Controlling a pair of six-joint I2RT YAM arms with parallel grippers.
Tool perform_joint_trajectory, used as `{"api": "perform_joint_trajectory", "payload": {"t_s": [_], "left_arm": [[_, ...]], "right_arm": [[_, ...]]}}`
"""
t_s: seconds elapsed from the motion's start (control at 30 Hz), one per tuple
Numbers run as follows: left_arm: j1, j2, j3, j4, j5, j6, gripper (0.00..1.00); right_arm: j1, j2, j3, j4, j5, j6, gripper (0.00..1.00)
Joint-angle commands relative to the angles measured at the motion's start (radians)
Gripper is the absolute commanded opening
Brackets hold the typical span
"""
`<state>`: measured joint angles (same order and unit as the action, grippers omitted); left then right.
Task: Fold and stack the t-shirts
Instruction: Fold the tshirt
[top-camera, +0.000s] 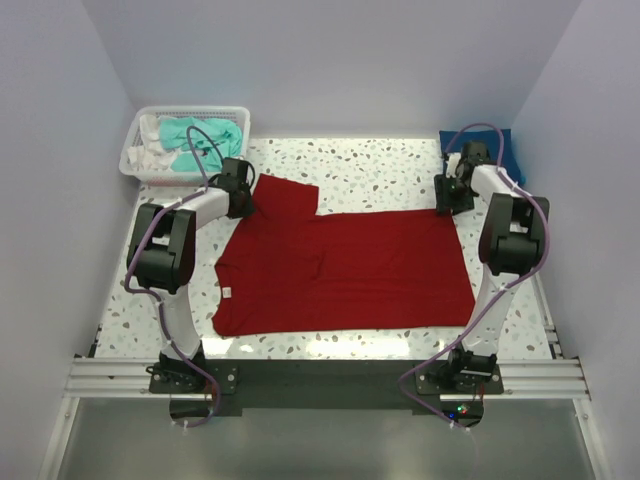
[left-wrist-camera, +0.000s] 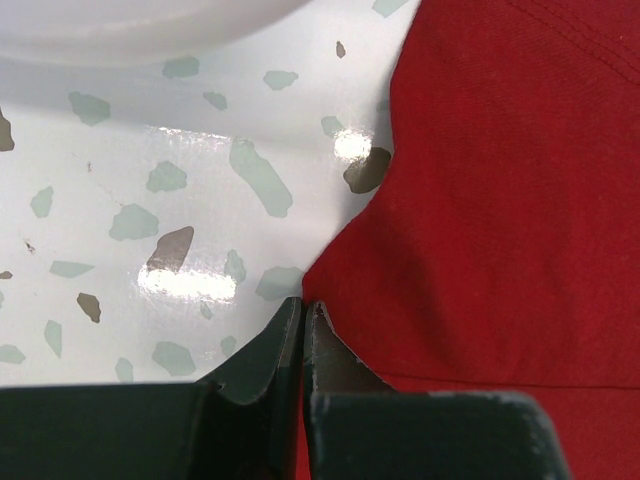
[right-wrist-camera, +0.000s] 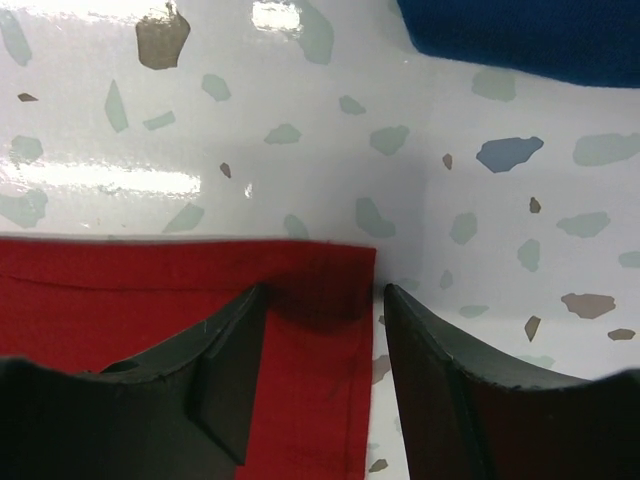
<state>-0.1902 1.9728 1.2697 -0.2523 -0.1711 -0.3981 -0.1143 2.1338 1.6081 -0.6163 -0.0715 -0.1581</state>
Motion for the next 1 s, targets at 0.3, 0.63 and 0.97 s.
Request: {"api": "perform_joint_trajectory", "payload": {"t_s": [0.3,0.63,0.97], "left_arm": [[0.006,0.009,-0.006,-0.005,0.035,0.018,0.00],[0.006,0.017,-0.004,-0.008,0.039,0.018,0.00],[0.006,0.021,-0.004,-0.011,0.038,0.019,0.00]], "right_arm": [[-0.064,-0.058,0.035,-0.005,-0.125,-0.043,0.53],[-0.059,-0.005,0.036,-0.002,-0.114,-0.046,0.48],[-0.012,0.049,0.035,-0.010,-0.047,-0.080,0.46]]}}
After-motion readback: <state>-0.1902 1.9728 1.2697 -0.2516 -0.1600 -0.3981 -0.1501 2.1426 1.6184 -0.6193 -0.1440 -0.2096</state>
